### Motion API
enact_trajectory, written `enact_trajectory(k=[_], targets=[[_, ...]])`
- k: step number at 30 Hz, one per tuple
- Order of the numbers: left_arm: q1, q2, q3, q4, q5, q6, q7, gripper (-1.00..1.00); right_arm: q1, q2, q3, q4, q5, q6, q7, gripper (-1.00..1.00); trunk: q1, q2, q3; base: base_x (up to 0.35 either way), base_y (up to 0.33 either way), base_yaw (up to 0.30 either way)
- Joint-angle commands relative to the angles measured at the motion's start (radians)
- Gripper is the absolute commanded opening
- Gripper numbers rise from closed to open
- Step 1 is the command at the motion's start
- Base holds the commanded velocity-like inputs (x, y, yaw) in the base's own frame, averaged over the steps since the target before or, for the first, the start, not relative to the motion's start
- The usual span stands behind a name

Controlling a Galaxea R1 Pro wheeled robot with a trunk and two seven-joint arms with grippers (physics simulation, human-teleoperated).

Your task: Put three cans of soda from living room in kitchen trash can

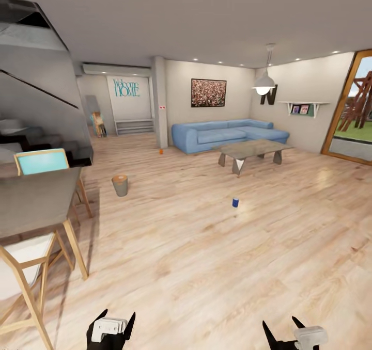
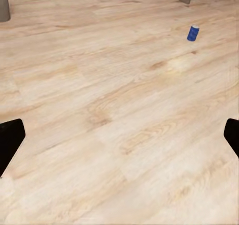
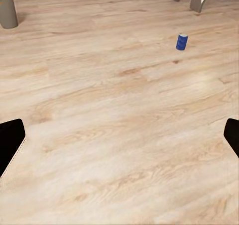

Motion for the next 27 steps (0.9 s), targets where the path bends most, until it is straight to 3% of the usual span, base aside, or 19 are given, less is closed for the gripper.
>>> enact_trajectory(k=[1,16,27], targets=[[0.000,0.000,0.000,0.000,0.000,0.000,0.000,1.00,0.000,0.000,0.000,0.000,0.000,0.000,0.000,1.00,0.000,0.000,0.000,0.312,0.000,0.245],[0.000,0.000,0.000,0.032,0.001,0.000,0.000,1.00,0.000,0.000,0.001,0.002,0.000,0.000,0.000,1.00,0.000,0.000,0.000,0.312,0.000,0.240],[0.000,0.000,0.000,0.038,0.001,0.000,0.000,1.00,-0.001,0.000,0.002,0.024,0.001,-0.012,0.000,1.00,0.000,0.000,0.000,0.317,0.000,0.062]])
